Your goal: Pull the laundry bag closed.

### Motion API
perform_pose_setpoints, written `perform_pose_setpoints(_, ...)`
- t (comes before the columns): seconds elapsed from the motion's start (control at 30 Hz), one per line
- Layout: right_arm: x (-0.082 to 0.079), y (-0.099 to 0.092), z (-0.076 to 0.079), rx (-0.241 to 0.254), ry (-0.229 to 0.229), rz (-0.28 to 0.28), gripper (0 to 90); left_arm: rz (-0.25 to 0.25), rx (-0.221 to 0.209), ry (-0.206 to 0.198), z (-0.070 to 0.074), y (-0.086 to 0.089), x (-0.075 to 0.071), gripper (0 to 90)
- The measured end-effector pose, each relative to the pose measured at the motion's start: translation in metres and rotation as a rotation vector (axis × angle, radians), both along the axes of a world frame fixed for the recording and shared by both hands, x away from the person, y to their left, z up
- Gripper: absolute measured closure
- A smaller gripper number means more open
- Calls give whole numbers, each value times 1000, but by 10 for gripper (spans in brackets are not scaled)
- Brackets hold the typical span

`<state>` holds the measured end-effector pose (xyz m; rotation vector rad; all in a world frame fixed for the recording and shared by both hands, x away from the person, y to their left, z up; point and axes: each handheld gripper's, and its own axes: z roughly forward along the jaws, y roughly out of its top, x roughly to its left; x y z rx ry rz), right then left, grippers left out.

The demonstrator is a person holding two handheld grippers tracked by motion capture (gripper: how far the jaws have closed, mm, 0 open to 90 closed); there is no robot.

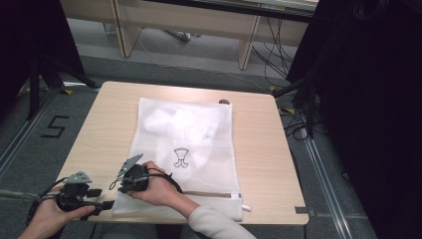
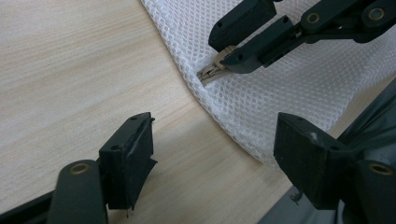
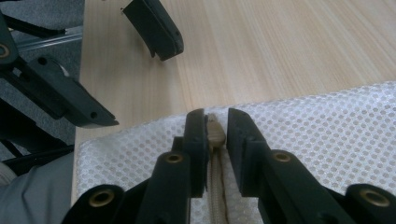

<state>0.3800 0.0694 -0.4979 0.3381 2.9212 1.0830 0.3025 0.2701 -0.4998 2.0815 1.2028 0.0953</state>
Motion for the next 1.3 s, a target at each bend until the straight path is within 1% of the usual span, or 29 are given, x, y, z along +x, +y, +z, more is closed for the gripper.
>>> perform_pose_setpoints(0.07,-2,1,0,2,15,1,809,2,-7,-2,0,-1,0,281)
perform_pose_setpoints(0.1,-1,2,0,-4,-3,17,814,-3,-3,-1,0,0,0,281)
perform_pose_setpoints(0.17,-2,2,0,-4,3,14,816,4,2,-4,-1,0,1,281)
perform_pose_setpoints(0.2,-2,2,0,-2,-5,22,816,4,2,-3,0,0,1,281)
perform_pose_setpoints(0.23,-2,2,0,-2,-5,23,817,18,-17,-23,-2,-2,0,283)
perform_pose_setpoints(0.27,-1,1,1,-12,-20,15,818,14,-15,-18,-2,-1,0,287)
perform_pose_setpoints(0.33,-2,0,2,-7,-14,15,819,12,-11,-15,-1,-2,1,294)
perform_pose_setpoints(0.37,-2,0,3,-16,-16,14,819,-3,-8,-3,0,-1,1,294)
perform_pose_setpoints(0.43,-2,0,6,4,-16,27,819,9,-26,-20,-2,-4,2,300)
perform_pose_setpoints(0.47,-2,0,7,2,-19,24,819,6,-16,-4,0,-4,3,302)
perform_pose_setpoints(0.5,-3,0,8,7,-18,27,820,-11,-13,5,0,-4,4,302)
perform_pose_setpoints(0.53,-3,-1,10,-7,-27,18,819,7,-32,-14,-1,-7,3,306)
perform_pose_setpoints(0.6,-3,-1,11,-7,-29,23,819,-9,-19,2,0,-7,4,306)
perform_pose_setpoints(0.63,-5,-1,12,10,-7,17,819,-11,-21,3,0,-7,5,308)
perform_pose_setpoints(0.67,-4,-1,12,-4,-26,14,820,-11,-22,3,0,-7,5,309)
perform_pose_setpoints(0.7,-3,-1,12,1,-41,30,820,-11,-23,3,0,-7,5,311)
perform_pose_setpoints(0.8,-4,-1,13,12,-25,28,820,-13,-25,5,0,-6,5,314)
perform_pose_setpoints(0.9,-5,-1,15,15,-19,22,820,4,-48,3,0,-9,5,317)
perform_pose_setpoints(0.93,-5,-2,16,20,-18,23,820,4,-49,3,0,-9,5,319)
perform_pose_setpoints(0.97,-4,-2,17,11,-36,27,820,11,-56,5,0,-10,5,320)
perform_pose_setpoints(1.0,-4,-3,19,15,-29,27,820,6,-60,5,0,-10,6,321)
perform_pose_setpoints(1.03,-6,-3,21,25,-12,19,820,-9,-49,9,0,-9,7,322)
perform_pose_setpoints(1.07,-4,-4,23,36,-34,30,820,3,-66,10,0,-11,7,323)
perform_pose_setpoints(1.1,-5,-5,24,43,-26,23,820,3,-72,11,0,-12,7,323)
perform_pose_setpoints(1.13,-5,-5,24,43,-26,23,820,-10,-62,13,0,-11,8,323)
perform_pose_setpoints(1.17,-3,-6,25,32,-53,28,820,2,-78,15,0,-13,8,324)
perform_pose_setpoints(1.23,-5,-8,28,54,-32,15,820,12,-89,11,1,-14,8,333)
perform_pose_setpoints(1.27,-5,-9,29,57,-41,19,820,10,-103,9,1,-14,9,336)
perform_pose_setpoints(1.3,-5,-10,30,60,-38,12,820,12,-109,16,2,-15,10,338)
